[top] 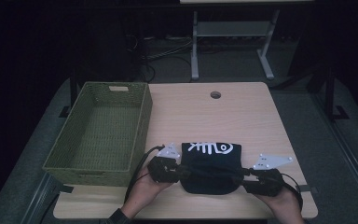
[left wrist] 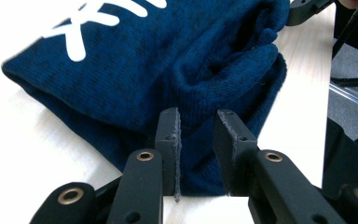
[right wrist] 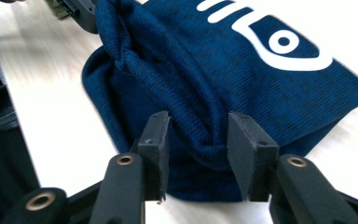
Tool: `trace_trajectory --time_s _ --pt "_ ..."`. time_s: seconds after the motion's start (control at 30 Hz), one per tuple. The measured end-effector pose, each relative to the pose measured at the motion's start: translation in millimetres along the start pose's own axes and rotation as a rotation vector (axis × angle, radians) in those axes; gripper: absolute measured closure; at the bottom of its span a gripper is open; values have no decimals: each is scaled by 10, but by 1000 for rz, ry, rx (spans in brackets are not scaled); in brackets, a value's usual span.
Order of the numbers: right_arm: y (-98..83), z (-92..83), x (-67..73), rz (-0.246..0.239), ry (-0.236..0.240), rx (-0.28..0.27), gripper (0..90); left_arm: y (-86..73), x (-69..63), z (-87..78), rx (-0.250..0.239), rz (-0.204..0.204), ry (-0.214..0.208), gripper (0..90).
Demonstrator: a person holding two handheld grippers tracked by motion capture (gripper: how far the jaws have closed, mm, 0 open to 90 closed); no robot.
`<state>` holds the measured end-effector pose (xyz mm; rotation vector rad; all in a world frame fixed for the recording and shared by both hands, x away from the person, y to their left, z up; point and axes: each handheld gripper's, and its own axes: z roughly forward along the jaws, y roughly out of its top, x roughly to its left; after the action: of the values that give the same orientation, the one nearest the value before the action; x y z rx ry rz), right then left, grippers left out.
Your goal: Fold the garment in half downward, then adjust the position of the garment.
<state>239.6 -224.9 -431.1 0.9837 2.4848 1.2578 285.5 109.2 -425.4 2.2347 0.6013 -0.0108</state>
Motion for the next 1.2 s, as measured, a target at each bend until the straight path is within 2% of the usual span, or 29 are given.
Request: trace_trajectory --time_s 0.2,0.37,0.47,0.6,0.7,0.83,1.03,1.1,1.2 --pt "-96 -51 96 11 -2 3 537 -98 -47 -19 4 -14 -3 705" --pt "-172 -121 130 23 -1 2 540 -138 -70 -79 -8 -28 3 706" --pt "-190 -202 123 25 -4 -24 580 -92 -81 -119 -21 -19 7 722" --pt "-150 -301 34 56 -11 -62 674 6 -60 -162 -38 -8 18 799" --pt "-108 -321 -71 80 -20 -69 769 93 -16 -188 -59 -8 32 862" --pt "-37 -292 -163 73 -29 -61 897 224 85 -179 -77 -21 64 899" --pt "84 -187 -265 65 -13 -63 898 362 233 -69 -77 -44 111 899" --pt "118 -147 -269 55 -6 -61 898 400 291 -16 -85 -67 117 899" --pt "158 -86 -248 43 5 -52 899 466 385 58 -79 -73 132 899"
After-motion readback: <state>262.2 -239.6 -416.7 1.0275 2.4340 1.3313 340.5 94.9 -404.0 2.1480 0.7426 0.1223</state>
